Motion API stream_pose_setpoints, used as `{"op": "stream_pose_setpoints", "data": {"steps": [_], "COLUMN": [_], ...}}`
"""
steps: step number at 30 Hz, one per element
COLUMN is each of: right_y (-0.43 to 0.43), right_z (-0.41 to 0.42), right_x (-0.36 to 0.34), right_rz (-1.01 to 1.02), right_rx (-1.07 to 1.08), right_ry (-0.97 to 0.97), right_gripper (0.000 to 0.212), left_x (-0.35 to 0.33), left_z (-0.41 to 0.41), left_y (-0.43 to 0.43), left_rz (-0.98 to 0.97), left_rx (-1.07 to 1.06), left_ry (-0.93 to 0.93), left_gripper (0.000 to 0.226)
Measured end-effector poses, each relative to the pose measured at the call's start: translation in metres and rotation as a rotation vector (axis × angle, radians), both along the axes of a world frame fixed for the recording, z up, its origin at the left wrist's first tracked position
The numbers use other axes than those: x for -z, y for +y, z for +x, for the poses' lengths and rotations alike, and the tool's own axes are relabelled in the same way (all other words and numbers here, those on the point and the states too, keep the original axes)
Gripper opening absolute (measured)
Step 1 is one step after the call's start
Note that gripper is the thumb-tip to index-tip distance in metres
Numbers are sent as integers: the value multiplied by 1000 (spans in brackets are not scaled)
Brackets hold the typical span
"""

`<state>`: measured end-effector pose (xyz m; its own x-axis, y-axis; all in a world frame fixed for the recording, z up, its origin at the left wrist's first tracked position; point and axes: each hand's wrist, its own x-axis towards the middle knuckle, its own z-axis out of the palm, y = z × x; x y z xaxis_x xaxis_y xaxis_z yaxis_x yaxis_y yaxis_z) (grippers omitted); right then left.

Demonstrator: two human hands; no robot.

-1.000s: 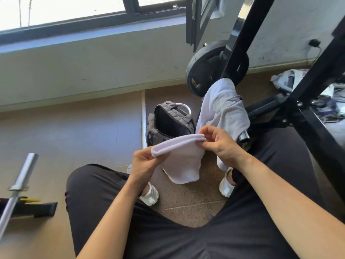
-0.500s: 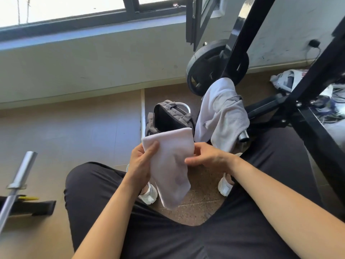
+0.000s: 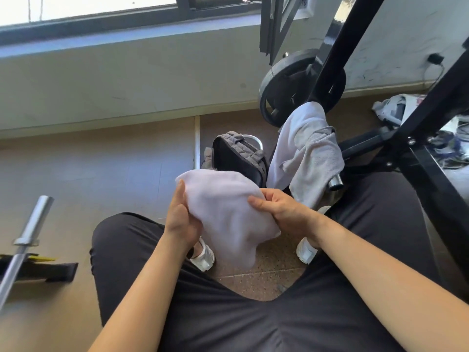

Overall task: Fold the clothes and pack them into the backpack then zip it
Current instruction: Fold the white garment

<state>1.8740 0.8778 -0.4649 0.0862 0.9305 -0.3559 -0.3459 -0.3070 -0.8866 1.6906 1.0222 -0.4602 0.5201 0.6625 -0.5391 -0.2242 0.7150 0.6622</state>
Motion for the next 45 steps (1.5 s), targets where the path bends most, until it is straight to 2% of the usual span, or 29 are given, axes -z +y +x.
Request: {"op": "stream_pose_setpoints", "data": {"steps": [3,6,8,11,16,18,20,25,27,29,31,34,36,39,41,43,45], "right_y": [-2,-1,0,-1,-1,-1,-2,-1,-3,-5,-5,-2,-1,-2,-2,-1,0], "right_z": [-1,3,6,9,12,14,15,10,11,14,13,14,19,19,13,11,12], "right_x": [-8,-13,-13,-9,-8,-9,-9,-8,-8,-6,-3,1,0,-2,-9,-11,-9], "right_rz": [30,49,33,0,-13,-27,-66,-201,-184,-125,-92,-61,7,112,141,138,116], "right_rx": [110,213,256,306,333,327,305,300,286,274,303,348,300,299,335,370,373], "right_ry": [124,183,131,-3,-114,-141,-188,-260,-236,-262,-362,-555,-588,-310,-123,-66,-50], "right_gripper": [29,33,35,29,20,20,23,40,34,26,26,32,28,33,33,35,47], "left_x": [2,7,10,10,13,11,11,7,7,10,9,0,1,0,0,-1,0], "left_z": [0,2,4,1,-3,-2,-2,-2,-2,-2,-2,-2,-4,-5,-4,-4,-5], "left_y": [-7,-16,-17,-14,-17,-19,-18,-22,-21,-18,-19,-21,-16,-17,-20,-21,-20], "left_rz": [-34,95,216,316,411,456,502,591,654,790,928,1037,1006,760,714,660,598], "left_rx": [156,378,406,406,565,489,373,222,165,111,68,45,73,69,99,144,197], "left_ry": [-5,79,126,181,273,269,245,196,260,401,529,583,483,287,249,205,170], "left_gripper": [79,70,60,66,66,63,50,26,17,27,33,21,26,40,44,44,50]}}
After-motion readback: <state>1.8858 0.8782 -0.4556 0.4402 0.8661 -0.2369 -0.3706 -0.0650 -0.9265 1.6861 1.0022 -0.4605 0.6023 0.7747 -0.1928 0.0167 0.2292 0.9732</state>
